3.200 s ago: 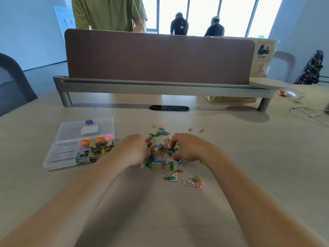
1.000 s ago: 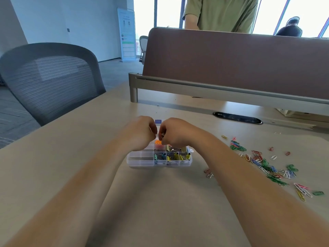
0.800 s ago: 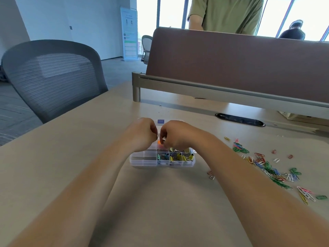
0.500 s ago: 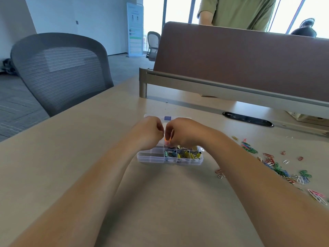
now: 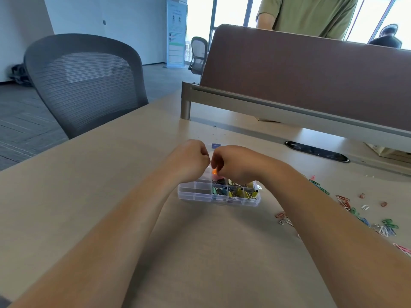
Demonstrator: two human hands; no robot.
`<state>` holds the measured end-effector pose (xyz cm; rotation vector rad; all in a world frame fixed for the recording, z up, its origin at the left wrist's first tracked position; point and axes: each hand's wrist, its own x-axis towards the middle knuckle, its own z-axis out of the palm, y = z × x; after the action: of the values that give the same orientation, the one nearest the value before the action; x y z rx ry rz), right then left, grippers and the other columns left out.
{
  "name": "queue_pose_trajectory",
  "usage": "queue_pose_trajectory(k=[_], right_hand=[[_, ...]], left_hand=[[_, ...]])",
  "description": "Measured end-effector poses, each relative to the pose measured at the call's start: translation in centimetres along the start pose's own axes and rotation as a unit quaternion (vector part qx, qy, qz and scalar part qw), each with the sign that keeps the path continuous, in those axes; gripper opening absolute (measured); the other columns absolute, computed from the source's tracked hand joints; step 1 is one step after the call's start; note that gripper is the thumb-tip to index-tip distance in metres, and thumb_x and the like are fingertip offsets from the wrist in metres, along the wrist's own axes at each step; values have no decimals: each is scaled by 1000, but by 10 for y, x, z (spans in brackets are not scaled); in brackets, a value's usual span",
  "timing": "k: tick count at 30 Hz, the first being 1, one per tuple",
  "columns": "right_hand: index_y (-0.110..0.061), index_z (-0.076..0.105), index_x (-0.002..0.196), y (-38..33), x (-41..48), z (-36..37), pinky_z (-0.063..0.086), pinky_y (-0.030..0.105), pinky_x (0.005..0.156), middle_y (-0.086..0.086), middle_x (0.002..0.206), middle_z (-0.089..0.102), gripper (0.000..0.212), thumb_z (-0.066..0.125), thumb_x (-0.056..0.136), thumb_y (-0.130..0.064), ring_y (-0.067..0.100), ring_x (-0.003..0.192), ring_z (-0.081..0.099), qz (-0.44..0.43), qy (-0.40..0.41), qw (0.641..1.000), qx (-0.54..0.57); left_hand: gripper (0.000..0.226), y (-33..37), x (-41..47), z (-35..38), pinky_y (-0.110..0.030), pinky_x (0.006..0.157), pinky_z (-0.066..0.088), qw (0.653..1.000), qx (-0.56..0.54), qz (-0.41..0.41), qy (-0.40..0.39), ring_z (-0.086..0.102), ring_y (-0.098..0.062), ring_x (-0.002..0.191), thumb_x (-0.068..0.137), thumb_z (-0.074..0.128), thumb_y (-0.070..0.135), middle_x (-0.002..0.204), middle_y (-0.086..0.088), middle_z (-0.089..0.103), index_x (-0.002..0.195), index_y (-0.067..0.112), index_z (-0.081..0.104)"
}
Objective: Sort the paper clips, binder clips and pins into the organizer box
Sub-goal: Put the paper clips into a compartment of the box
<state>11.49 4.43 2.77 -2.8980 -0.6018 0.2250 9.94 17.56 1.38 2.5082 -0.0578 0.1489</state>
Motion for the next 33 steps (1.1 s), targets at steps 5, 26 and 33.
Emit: queue_pose_trajectory(k=[5, 26, 33], right_hand=[[-16, 63, 115, -1, 0, -2, 35, 17, 59, -7, 86, 52, 25, 66, 91, -13, 12, 78, 51, -6, 2, 1000, -11], [-17, 62, 113, -3, 3, -1, 39, 17, 64, -4, 94, 55, 28, 58, 90, -1, 11, 81, 52, 8, 14, 998, 62], [-17, 63, 114, -4, 0, -2, 37, 15, 60, -4, 96, 58, 29, 68, 88, -5, 17, 88, 57, -1, -4, 998, 55]], left_hand=[[21, 2, -2, 0, -13, 52, 32, 1000, -3, 8, -7, 49, -8, 67, 96, 48, 13, 93, 2, 58, 106, 14, 67], [26, 1, -1, 0, -21, 66, 38, 1000, 1, -2, -17, 56, -13, 82, 96, 45, 14, 103, -4, 65, 110, 13, 67], [23, -3, 0, 0, -21, 59, 39, 1000, 1, -1, -16, 55, -12, 76, 94, 47, 16, 97, -1, 63, 104, 15, 67]])
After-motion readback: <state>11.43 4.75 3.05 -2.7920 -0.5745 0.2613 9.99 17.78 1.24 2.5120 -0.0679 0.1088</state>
